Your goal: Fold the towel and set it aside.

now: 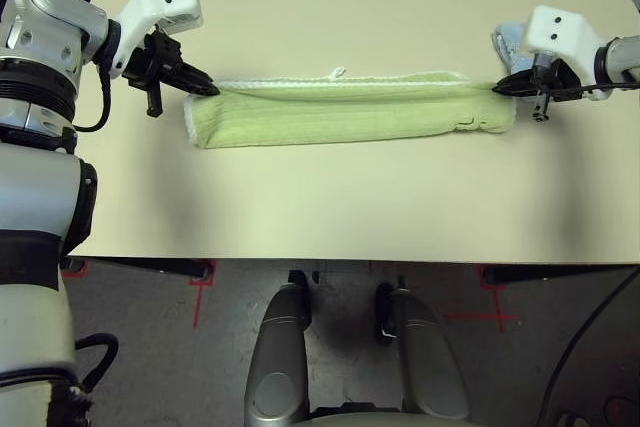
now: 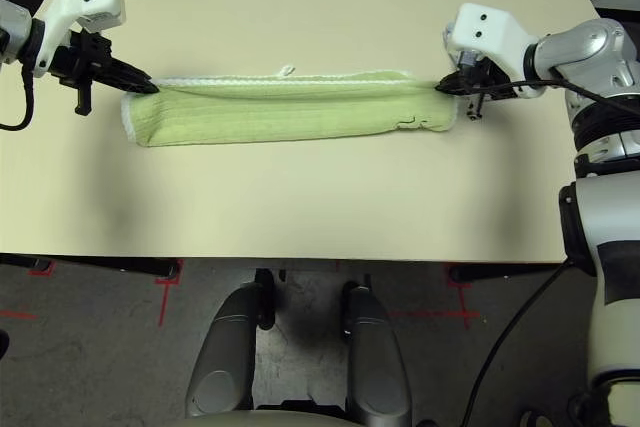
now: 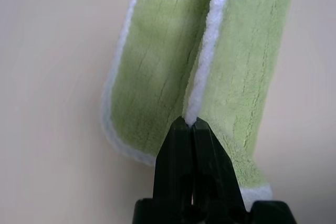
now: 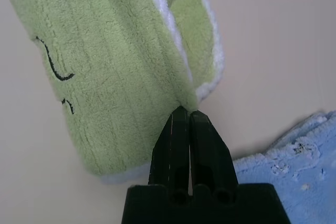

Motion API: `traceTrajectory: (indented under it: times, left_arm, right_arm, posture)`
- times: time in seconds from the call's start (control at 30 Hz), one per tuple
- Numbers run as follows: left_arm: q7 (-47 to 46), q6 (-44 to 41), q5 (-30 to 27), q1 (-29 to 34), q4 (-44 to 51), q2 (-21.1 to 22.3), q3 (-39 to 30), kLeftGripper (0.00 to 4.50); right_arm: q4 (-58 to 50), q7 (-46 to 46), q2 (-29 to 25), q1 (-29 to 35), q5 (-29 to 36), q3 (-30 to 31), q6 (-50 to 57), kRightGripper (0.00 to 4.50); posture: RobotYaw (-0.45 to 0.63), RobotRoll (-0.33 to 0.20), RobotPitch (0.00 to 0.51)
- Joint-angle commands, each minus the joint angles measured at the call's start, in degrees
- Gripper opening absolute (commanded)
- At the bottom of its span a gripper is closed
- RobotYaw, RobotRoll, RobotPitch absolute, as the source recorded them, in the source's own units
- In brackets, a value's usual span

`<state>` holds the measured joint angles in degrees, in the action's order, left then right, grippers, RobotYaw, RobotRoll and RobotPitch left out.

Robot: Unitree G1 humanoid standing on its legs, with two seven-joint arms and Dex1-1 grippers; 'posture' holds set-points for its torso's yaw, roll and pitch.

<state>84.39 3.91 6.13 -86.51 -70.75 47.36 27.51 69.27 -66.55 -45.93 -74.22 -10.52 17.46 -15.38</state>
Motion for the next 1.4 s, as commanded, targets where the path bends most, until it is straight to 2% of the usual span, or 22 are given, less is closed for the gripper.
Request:
traceTrajectory:
  times: [0.03, 0.43, 0.77, 0.87, 0.93, 1.2, 1.33, 1.4]
  left_arm:
    - [-2.62, 0.6, 3.23, 0.17, -2.08, -0.1, -2.03, 0.03]
    - [-10.5, 1.69, 7.67, 1.28, -3.97, -2.55, -6.67, 0.03]
    - [-11.01, 1.83, 9.37, 2.58, -3.92, -3.07, -8.37, 0.03]
    - [-13.78, 2.3, 10.04, 3.37, -3.8, -3.38, -8.82, 0.68]
    - [-14.44, 1.78, 9.84, 3.67, -3.88, -3.72, -9.62, 1.34]
    - [-23.38, 6.79, 9.57, 3.04, -3.63, -4.41, -13.52, 4.46]
    - [-19.21, 6.95, 8.82, 1.94, -2.94, -3.03, -15.03, 4.46]
    - [-13.59, 4.15, 4.86, 1.43, -2.24, -2.8, -18.69, 4.46]
  right_arm:
    - [1.45, 0.36, -0.83, -0.43, -1.71, -0.92, 0.97, 0.0]
    - [1.01, 4.97, 1.41, -0.89, -3.41, -2.7, 2.47, 0.0]
    - [0.46, 10.24, 3.31, 0.07, -4.36, -2.99, 2.2, 0.0]
    - [0.11, 12.56, 3.9, 0.41, -4.36, -3.21, 1.89, 0.8]
    - [-0.34, 11.96, 4.11, 1.01, -4.06, -3.43, 2.07, 1.46]
    - [-3.69, 8.27, 3.0, 3.64, -2.92, -5.15, 3.84, 4.47]
    - [-4.31, 11.77, 2.13, 3.04, -1.5, -8.0, 3.79, 4.47]
    - [-4.28, 12.24, 2.26, 2.81, 1.61, -11.39, 3.32, 4.47]
  posture:
    - [0.04, 0.0, 0.286]
    - [0.04, 0.0, 0.288]
    - [0.03, 0.0, 0.289]
    - [0.03, 0.0, 0.289]
    - [0.03, 0.0, 0.289]
    - [0.03, 0.0, 0.282]
    - [0.03, 0.0, 0.277]
    - [0.03, 0.0, 0.276]
